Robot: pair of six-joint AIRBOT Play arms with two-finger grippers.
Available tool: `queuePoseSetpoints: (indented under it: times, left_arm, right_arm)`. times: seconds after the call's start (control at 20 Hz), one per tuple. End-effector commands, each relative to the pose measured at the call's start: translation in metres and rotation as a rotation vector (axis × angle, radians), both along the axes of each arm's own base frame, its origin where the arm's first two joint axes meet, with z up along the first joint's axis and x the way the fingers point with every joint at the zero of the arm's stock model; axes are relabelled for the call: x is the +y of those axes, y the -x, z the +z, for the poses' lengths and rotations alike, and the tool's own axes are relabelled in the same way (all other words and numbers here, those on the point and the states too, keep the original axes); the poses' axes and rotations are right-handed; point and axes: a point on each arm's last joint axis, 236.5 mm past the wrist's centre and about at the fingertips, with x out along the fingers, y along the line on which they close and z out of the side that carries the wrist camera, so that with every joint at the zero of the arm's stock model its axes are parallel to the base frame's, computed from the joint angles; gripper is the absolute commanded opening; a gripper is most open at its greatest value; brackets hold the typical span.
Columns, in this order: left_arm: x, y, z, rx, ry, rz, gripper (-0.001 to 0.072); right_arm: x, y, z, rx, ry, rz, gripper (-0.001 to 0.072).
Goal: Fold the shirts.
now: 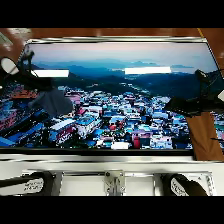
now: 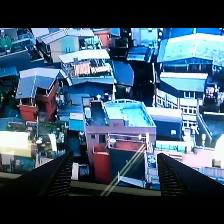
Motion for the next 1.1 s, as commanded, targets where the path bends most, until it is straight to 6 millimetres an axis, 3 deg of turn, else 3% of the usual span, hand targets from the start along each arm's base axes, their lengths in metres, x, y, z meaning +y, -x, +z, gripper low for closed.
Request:
queuePoseSetpoints:
  times: [0.0, 0.05, 0.15, 0.3, 0.4, 0.45, 0.6, 0.7, 0.75, 0.85, 0.9, 1.0, 1.05]
  left_arm:
    - [-0.091, 0.050, 0.165, -0.397, 0.151, -0.175, 0.0043]
    - [-0.110, 0.072, 0.194, -0.462, 0.199, -0.206, 0.0042]
    - [-0.138, 0.107, 0.214, -0.473, 0.272, -0.256, 0.0043]
    - [-0.184, 0.131, 0.192, -0.399, 0.297, -0.370, 0.0043]
    - [-0.211, 0.135, 0.144, -0.289, 0.297, -0.395, 0.0043]
    - [-0.222, 0.138, 0.109, -0.219, 0.274, -0.413, 0.0043]
    - [-0.243, 0.147, -0.012, -0.011, 0.243, -0.355, 0.0044]
    - [-0.241, 0.165, -0.097, 0.141, 0.218, -0.272, 0.0044]
    - [-0.236, 0.178, -0.126, 0.224, 0.224, -0.218, 0.0044]
    - [-0.230, 0.187, -0.144, 0.283, 0.231, -0.179, 0.0046]
    - [-0.226, 0.185, -0.141, 0.285, 0.233, -0.170, 0.0091]
    - [-0.209, 0.172, -0.125, 0.284, 0.243, -0.129, 0.0582]
    - [-0.195, 0.166, -0.117, 0.280, 0.235, -0.120, 0.0651]
  right_arm:
    - [0.002, 0.000, 0.019, -0.058, 0.018, 0.051, 0.0633]
    - [0.001, -0.003, 0.033, -0.101, 0.029, 0.055, 0.0633]
    - [0.000, -0.007, 0.070, -0.203, 0.051, 0.056, 0.0633]
    - [0.001, -0.003, 0.112, -0.316, 0.075, 0.057, 0.0633]
    - [0.005, 0.013, 0.112, -0.284, 0.074, 0.083, 0.0633]
    - [0.008, 0.024, 0.105, -0.234, 0.067, 0.102, 0.0633]
    - [0.012, 0.045, 0.070, -0.096, 0.040, 0.130, 0.0633]
    - [0.015, 0.051, 0.038, -0.032, 0.021, 0.121, 0.0633]
    - [0.018, 0.053, 0.021, -0.009, 0.012, 0.122, 0.0633]
    - [0.036, 0.056, -0.008, 0.022, -0.032, 0.123, 0.0633]
    - [0.046, 0.054, -0.020, 0.016, -0.057, 0.121, 0.0633]
    - [0.055, 0.045, -0.035, -0.019, -0.075, 0.099, 0.0634]
    - [0.055, 0.039, -0.039, -0.022, -0.077, 0.078, 0.0634]
